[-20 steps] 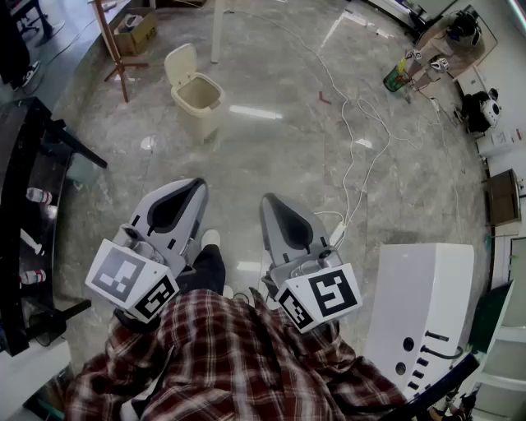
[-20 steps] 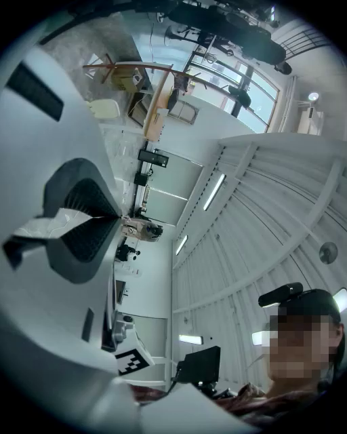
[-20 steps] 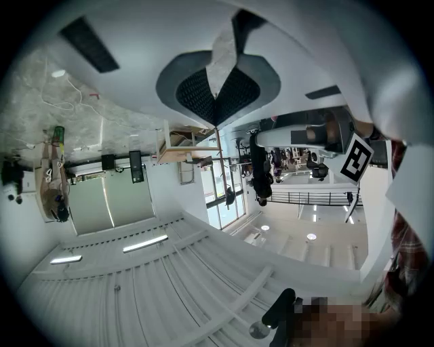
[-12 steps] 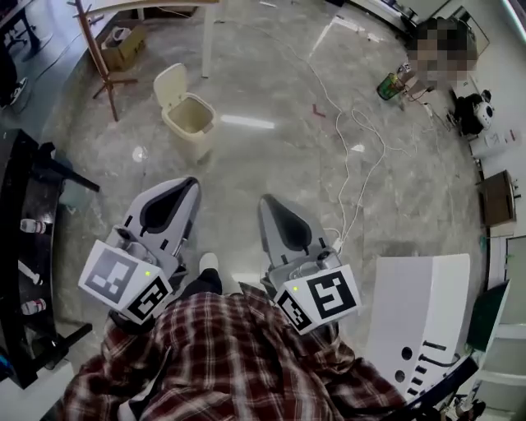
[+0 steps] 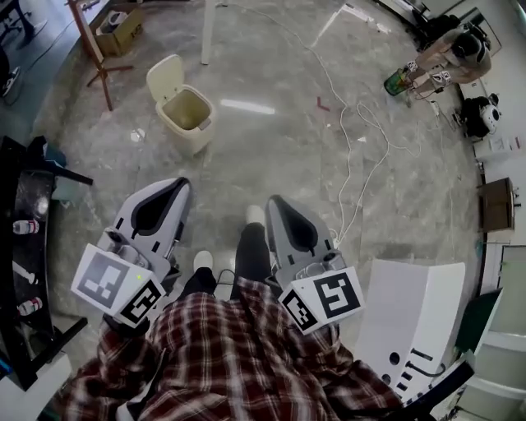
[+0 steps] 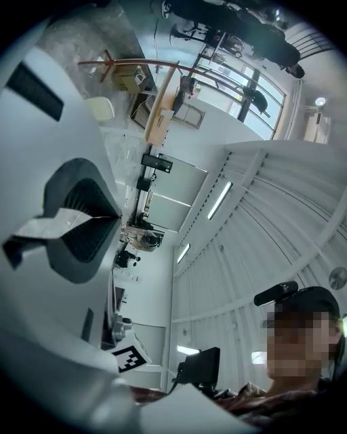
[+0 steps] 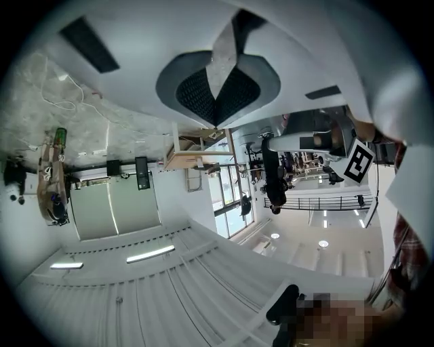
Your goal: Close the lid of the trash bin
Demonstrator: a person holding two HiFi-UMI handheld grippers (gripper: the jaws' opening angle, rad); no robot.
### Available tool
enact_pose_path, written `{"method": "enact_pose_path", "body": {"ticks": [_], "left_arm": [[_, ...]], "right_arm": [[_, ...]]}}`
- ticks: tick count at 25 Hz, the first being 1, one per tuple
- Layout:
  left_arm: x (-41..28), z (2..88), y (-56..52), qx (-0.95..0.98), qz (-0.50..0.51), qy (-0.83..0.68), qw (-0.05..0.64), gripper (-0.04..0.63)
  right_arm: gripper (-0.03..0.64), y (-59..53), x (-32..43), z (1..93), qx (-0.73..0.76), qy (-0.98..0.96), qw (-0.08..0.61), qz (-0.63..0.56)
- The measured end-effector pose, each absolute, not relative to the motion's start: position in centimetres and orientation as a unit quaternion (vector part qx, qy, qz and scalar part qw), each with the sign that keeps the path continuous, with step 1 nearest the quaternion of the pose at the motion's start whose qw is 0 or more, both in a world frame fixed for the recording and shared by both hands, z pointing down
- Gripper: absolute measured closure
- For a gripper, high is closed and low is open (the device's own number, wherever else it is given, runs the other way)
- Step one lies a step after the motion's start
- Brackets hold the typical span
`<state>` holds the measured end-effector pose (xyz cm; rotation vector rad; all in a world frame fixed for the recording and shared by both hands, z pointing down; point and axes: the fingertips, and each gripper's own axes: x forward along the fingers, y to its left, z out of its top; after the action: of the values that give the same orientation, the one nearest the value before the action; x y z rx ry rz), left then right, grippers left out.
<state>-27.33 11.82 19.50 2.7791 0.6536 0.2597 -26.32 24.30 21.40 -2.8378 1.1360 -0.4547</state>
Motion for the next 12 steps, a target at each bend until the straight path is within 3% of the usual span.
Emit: {"method": "enact_pose_path", "body": {"ticks": [12], "left_arm": [[-10.7,19.6,14.7,0.979,0.066,0.116,0.155,0.586]], "right_arm": [[0.604,28.5,-8.3,21.3,-0.879,0.457,0.026,-0.138]]}}
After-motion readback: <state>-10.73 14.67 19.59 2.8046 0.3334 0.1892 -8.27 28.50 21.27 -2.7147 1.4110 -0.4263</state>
